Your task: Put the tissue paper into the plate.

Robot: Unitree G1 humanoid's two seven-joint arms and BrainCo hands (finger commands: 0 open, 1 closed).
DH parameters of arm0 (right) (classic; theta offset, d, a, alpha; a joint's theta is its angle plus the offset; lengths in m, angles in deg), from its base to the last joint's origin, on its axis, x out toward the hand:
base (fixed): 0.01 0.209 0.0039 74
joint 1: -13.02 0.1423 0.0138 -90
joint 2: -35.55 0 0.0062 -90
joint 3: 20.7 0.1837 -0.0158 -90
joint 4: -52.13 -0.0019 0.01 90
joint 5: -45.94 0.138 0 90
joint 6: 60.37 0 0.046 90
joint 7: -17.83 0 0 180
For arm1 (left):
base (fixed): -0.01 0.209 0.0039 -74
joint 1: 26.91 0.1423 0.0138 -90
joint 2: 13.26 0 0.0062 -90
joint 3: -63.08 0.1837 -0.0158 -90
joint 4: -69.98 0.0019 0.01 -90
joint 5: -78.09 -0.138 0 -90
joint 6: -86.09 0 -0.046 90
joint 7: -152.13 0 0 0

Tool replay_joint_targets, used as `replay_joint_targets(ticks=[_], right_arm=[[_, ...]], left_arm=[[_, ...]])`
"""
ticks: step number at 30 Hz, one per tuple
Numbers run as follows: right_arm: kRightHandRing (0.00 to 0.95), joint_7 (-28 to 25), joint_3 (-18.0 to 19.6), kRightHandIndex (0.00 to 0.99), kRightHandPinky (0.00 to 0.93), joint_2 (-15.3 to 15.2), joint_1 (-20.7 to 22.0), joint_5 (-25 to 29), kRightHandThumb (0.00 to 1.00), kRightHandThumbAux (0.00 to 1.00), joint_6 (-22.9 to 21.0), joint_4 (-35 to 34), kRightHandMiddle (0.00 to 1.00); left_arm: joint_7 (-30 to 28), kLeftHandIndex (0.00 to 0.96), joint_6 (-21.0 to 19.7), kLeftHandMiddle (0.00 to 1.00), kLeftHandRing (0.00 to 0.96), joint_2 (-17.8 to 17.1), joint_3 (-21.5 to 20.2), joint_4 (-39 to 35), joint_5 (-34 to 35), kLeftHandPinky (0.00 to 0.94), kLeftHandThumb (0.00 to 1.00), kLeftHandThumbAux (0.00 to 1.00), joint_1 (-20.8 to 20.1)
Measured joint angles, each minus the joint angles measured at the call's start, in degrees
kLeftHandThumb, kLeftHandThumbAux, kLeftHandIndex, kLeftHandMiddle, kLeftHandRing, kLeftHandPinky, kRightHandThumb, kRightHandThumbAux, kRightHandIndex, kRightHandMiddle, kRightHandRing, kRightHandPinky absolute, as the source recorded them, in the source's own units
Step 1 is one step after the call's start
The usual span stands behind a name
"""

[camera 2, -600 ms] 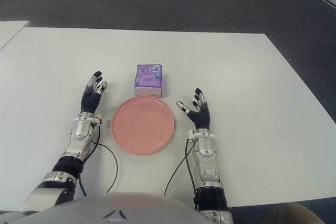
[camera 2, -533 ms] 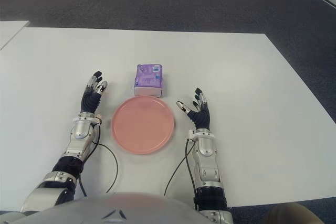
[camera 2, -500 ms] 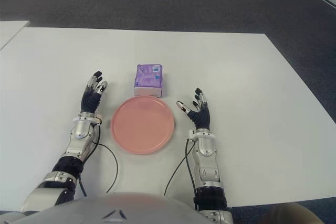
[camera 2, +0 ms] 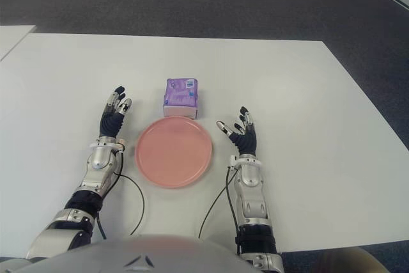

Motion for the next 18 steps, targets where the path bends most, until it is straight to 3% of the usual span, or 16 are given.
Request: replay_joint_targets(ticks=[3,6,11,18], right_arm=[[0.014,2.2,0.4,0.023,0.058,0.0,0.5,-2.0,0.091,0.749,1.3,-4.2,0.015],[0.021,5.2,1.0,0.033,0.058,-0.7,3.7,-4.5,0.093,0.740,6.8,-6.1,0.023],[0.035,8.9,2.3,0.064,0.051,-2.3,11.2,-7.6,0.122,0.742,10.2,-8.1,0.041],[0.052,9.7,2.2,0.108,0.076,-3.0,23.0,-6.9,0.207,0.765,16.6,-3.1,0.068]], left_arm=[[0.7,0.000,-0.4,0.000,0.000,0.1,0.0,-0.4,-0.3,0.000,0.000,0.430,0.0],[1.2,0.000,-0.7,0.000,0.000,0.3,0.1,-0.5,-0.5,0.000,0.000,0.429,0.0],[1.7,0.000,-0.7,0.000,0.000,0.6,0.1,-0.5,-0.9,0.000,0.000,0.421,0.0],[2.2,0.000,-0.7,0.000,0.000,0.9,0.2,-0.2,-1.5,0.000,0.000,0.415,-0.3]])
